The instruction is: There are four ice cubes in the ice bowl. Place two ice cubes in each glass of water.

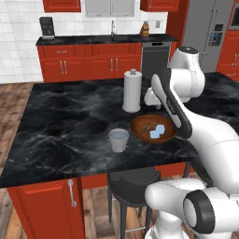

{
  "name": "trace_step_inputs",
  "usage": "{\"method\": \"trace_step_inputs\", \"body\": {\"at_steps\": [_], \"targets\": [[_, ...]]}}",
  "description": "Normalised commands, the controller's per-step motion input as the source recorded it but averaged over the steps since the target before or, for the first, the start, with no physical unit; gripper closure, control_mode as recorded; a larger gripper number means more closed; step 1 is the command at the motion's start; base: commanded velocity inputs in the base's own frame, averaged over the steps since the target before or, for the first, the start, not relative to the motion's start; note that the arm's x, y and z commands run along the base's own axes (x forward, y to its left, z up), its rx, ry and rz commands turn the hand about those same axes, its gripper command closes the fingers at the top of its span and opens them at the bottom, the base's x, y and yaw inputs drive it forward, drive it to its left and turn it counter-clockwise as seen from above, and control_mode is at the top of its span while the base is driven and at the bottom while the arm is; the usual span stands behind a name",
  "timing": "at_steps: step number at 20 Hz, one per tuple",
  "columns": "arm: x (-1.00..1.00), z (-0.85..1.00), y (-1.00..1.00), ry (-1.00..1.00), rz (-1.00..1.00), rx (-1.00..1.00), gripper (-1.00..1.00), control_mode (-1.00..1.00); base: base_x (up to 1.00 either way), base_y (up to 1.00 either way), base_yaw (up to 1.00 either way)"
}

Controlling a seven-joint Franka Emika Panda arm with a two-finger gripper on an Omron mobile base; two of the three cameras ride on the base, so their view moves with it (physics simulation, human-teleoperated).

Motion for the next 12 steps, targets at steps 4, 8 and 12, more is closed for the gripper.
{"method": "trace_step_inputs", "body": {"at_steps": [4, 8, 12], "targets": [[0.0, -0.02, 0.0, 0.0, 0.0, 0.0, -1.0, -1.0, 0.0, 0.0, 0.0], [-0.02, -0.19, -0.3, 0.0, 0.0, 0.0, -1.0, -1.0, 0.0, 0.0, 0.0], [-0.02, -0.14, -0.66, 0.0, -0.01, 0.0, -1.0, -1.0, 0.0, 0.0, 0.0]]}}
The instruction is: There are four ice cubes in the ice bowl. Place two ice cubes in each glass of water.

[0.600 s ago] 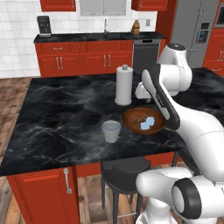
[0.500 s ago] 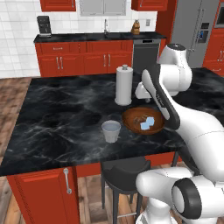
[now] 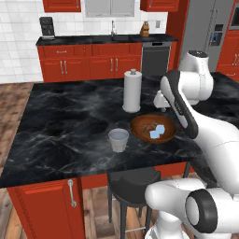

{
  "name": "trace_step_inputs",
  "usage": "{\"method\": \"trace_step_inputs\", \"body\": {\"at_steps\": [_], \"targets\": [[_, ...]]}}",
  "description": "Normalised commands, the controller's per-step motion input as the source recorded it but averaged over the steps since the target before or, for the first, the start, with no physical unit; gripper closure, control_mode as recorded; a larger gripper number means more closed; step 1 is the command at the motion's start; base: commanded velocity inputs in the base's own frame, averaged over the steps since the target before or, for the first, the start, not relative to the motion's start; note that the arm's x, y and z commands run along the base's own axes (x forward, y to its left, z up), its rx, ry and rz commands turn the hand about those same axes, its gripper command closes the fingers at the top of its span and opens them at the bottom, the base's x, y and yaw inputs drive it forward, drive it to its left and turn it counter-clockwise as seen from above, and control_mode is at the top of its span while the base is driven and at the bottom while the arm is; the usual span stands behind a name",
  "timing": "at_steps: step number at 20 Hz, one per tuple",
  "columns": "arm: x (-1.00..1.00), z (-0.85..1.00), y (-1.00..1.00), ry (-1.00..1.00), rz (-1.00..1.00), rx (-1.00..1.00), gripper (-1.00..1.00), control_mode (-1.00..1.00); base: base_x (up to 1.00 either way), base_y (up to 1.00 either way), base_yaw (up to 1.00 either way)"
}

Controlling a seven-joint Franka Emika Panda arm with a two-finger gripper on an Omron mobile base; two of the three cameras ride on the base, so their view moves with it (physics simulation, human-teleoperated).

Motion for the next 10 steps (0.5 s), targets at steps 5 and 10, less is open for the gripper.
{"method": "trace_step_inputs", "body": {"at_steps": [5, 10], "targets": [[0.1, -0.23, -0.62, 0.0, -0.01, 0.0, -1.0, -1.0, 0.0, 0.0, 0.0], [0.46, -0.33, -0.07, 0.1, -0.04, 0.0, -1.0, -1.0, 0.0, 0.0, 0.0]]}}
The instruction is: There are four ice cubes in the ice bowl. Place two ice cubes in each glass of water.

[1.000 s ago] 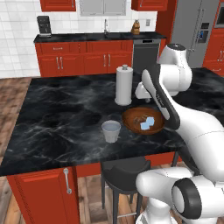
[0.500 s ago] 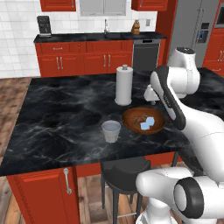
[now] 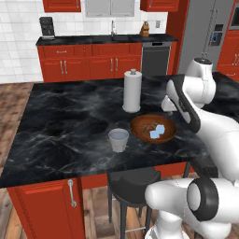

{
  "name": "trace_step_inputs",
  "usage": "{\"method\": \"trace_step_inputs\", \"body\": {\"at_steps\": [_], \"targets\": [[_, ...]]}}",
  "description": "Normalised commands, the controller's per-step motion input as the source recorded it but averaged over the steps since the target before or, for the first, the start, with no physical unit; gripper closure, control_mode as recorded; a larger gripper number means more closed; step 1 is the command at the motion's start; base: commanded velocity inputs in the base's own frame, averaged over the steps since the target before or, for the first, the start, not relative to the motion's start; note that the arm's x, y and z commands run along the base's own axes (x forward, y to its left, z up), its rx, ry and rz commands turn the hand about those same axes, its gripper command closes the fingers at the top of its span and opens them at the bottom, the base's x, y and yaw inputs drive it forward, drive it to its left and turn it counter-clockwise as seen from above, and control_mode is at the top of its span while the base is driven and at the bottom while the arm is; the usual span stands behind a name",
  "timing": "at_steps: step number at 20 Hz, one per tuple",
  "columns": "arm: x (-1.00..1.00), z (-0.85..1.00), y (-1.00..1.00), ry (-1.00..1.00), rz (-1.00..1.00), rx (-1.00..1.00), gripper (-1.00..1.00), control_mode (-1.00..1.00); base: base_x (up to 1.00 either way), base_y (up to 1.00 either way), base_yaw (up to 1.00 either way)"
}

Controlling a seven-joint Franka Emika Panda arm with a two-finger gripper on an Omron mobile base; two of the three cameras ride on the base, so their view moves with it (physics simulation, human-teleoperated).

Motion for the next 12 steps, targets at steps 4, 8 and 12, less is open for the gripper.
{"method": "trace_step_inputs", "body": {"at_steps": [4, 8, 12], "targets": [[0.53, -0.47, 0.07, 0.09, -0.3, -0.06, -1.0, -1.0, 0.0, 0.0, 0.0], [0.33, -0.36, 0.05, 0.06, -0.33, -0.04, -1.0, -1.0, 0.0, 0.0, 0.0], [0.22, -0.39, 0.0, 0.03, -0.31, 0.0, -1.0, -1.0, 0.0, 0.0, 0.0]]}}
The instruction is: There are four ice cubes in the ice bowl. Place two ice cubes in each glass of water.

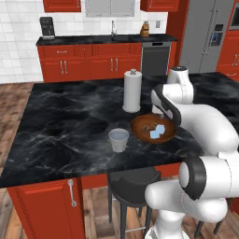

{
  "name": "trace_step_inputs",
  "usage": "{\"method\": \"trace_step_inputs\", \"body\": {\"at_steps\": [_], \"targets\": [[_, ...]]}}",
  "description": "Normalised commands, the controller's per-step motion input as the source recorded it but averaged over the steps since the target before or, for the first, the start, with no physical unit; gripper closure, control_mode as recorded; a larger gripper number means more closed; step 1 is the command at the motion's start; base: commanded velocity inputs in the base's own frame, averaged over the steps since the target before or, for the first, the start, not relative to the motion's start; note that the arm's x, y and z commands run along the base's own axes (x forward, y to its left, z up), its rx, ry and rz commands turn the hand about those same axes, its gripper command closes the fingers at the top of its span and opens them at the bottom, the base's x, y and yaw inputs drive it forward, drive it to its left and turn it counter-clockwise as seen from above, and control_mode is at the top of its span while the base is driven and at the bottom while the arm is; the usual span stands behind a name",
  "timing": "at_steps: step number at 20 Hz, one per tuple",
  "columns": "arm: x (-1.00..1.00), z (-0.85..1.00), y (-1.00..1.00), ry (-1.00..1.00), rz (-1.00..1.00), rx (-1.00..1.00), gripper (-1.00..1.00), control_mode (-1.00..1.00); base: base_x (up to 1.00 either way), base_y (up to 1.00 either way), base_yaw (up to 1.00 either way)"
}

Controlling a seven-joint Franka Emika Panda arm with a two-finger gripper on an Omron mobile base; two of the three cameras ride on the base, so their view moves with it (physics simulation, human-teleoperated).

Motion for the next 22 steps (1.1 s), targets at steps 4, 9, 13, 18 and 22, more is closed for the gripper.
{"method": "trace_step_inputs", "body": {"at_steps": [4, 9, 13, 18, 22], "targets": [[0.27, -0.35, 0.0, 0.02, -0.28, 0.0, -1.0, -1.0, 0.0, 0.0, 0.0], [0.38, -0.32, 0.0, 0.01, -0.21, 0.0, -1.0, -1.0, 0.0, 0.0, 0.0], [0.26, -0.28, -0.13, 0.0, -0.15, 0.0, -1.0, -1.0, 0.0, 0.0, 0.0], [0.16, -0.3, -0.22, 0.0, -0.09, 0.0, -1.0, -1.0, 0.0, 0.0, 0.0], [0.27, -0.27, -0.03, 0.0, -0.02, 0.0, -1.0, -1.0, 0.0, 0.0, 0.0]]}}
